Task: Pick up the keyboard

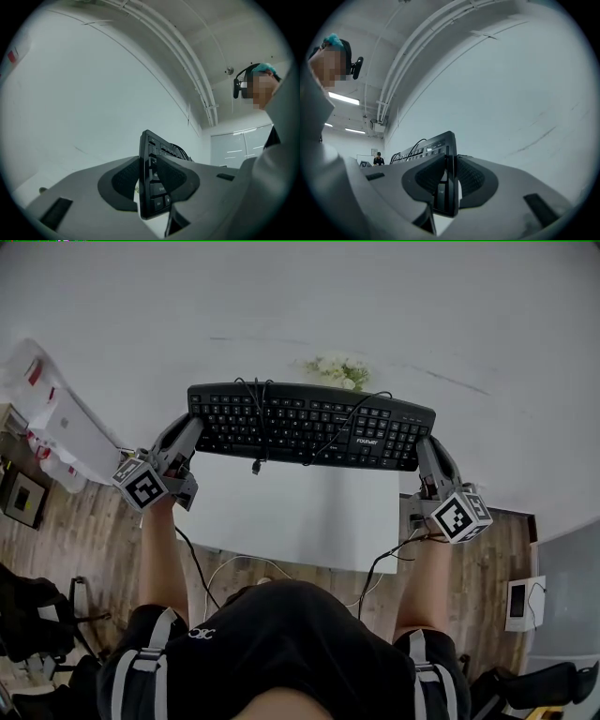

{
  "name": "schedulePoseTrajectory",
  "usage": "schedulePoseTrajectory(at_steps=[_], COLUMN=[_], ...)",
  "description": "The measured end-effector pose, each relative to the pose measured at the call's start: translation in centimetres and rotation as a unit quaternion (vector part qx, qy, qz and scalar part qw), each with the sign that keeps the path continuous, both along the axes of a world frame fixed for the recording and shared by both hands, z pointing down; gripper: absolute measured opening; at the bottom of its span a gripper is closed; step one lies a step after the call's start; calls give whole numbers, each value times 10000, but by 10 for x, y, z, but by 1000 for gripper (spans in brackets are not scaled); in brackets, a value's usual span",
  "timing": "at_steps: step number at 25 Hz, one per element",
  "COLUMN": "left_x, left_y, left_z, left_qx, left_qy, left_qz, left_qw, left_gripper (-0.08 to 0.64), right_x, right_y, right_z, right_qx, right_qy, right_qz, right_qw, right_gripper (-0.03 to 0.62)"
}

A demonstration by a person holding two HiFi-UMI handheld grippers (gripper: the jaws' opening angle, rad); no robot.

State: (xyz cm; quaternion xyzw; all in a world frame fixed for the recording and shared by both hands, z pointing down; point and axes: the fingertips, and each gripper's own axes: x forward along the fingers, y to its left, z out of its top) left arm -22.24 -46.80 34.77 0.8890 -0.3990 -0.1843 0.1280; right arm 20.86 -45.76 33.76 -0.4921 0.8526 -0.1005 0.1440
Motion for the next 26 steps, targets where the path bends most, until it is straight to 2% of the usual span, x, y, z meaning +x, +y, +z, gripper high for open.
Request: schedulePoseTrajectory(at_steps=[9,26], left_x=[-1,-1], left_y=[0,-5], left_z=[3,8], left_qx=[-110,-366], left_qy=[288,165], left_qz=[219,186], left_qw=[9993,9990], left_gripper=[106,106], right_x=[1,1], right_y=[1,-3], right_z=[7,10], right_qx=[-58,-247], right_qy=[-107,-106], right_qz=[54,37], right_qw=[9999,9996], right_gripper=[84,84])
